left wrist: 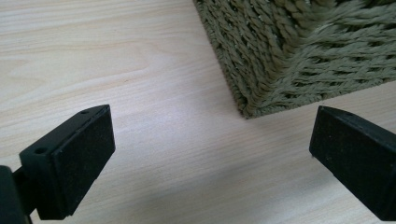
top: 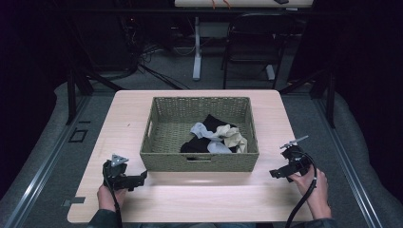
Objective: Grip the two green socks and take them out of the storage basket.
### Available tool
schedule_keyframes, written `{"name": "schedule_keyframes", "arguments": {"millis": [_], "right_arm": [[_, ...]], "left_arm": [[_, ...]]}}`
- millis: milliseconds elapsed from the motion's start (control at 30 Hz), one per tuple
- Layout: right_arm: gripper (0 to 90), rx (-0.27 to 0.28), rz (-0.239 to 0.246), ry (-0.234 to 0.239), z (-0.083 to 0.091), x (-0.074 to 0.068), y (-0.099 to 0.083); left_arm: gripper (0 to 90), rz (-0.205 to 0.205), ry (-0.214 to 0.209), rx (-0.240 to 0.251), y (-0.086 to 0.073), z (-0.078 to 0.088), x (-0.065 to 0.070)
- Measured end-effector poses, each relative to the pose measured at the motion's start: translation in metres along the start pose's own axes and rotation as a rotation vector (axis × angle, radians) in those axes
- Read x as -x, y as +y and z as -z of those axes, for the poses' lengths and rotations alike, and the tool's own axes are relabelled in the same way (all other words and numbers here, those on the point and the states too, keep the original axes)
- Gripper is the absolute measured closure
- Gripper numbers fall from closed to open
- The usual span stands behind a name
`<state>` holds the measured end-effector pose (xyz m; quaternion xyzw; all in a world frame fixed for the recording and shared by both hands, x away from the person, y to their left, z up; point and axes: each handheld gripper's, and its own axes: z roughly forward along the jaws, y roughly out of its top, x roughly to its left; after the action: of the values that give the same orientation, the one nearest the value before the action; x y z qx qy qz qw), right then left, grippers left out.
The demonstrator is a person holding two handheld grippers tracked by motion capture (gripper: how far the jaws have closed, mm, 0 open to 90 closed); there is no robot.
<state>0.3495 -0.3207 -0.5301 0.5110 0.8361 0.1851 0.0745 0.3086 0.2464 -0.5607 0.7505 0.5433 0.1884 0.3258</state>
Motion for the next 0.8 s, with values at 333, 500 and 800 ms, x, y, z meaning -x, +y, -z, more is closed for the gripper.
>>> {"name": "schedule_keyframes", "arguments": {"millis": [333, 500, 800], "right_arm": [[1.7, -0.011, 0.017, 0.016, 0.015, 0.004, 0.014], [1.4, -0.040, 0.027, 0.027, 0.024, 0.007, 0.024], [1.8, -0.052, 0.044, 0.036, 0.042, 0.008, 0.041]], "left_arm": [[0.1, 0.002, 0.003, -0.005, 0.000, 0.000, 0.000], [0.1, 0.005, 0.003, -0.004, 0.000, -0.001, 0.000], [0.1, 0.004, 0.002, -0.004, 0.000, 0.000, 0.000]]}}
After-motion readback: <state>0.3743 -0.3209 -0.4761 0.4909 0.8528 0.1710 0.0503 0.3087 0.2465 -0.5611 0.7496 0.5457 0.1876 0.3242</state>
